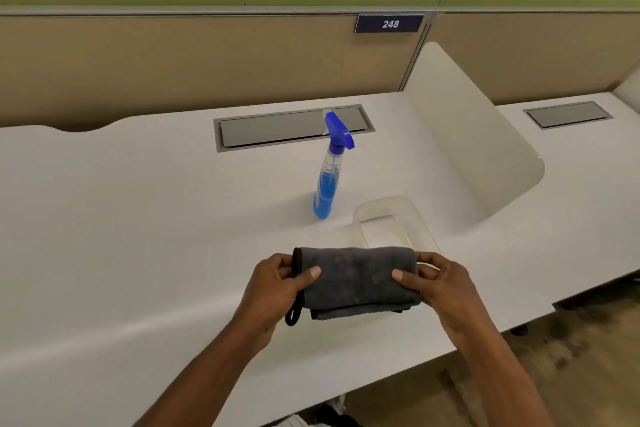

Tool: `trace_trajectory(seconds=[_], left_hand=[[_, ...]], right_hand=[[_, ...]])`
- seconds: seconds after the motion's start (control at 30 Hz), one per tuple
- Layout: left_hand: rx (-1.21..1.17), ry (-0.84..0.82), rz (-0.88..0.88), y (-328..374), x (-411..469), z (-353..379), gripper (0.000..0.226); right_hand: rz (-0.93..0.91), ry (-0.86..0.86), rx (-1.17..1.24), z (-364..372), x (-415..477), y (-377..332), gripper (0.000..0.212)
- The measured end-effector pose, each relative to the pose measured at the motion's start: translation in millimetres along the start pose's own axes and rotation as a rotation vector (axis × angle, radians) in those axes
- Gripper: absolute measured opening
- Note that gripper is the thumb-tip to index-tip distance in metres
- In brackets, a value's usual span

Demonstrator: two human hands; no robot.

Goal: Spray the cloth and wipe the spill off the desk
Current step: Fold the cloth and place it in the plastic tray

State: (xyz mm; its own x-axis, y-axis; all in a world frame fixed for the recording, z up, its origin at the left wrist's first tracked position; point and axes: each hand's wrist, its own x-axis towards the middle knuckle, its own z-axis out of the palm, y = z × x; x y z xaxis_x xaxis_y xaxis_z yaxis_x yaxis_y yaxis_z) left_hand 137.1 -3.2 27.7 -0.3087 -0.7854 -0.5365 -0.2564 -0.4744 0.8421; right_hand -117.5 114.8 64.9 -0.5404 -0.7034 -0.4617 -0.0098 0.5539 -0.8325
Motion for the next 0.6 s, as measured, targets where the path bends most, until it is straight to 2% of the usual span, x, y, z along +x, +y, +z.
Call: trace_trajectory(seconds=[0.1, 0.27, 0.37, 0.6], left_hand=[[0.04, 0.003, 0.029, 14, 6, 34, 0.04], [0.18, 0.106, 0.095, 34, 14, 95, 0.037], [0.302, 0.177, 0.142, 41, 19, 125, 0.032], [0.471, 0.25, 0.169, 32, 24, 173, 0.049]], right_hand=[[-0.028, 0.083, -0.046, -29, 21, -7, 0.045], [-0.109, 0.198, -0.162, -65, 56, -16, 0.044], [-0.148, 0.227, -0.244, -77, 75, -13, 0.043], [-0.226, 0.204, -0.397, -89, 103, 4, 0.035]])
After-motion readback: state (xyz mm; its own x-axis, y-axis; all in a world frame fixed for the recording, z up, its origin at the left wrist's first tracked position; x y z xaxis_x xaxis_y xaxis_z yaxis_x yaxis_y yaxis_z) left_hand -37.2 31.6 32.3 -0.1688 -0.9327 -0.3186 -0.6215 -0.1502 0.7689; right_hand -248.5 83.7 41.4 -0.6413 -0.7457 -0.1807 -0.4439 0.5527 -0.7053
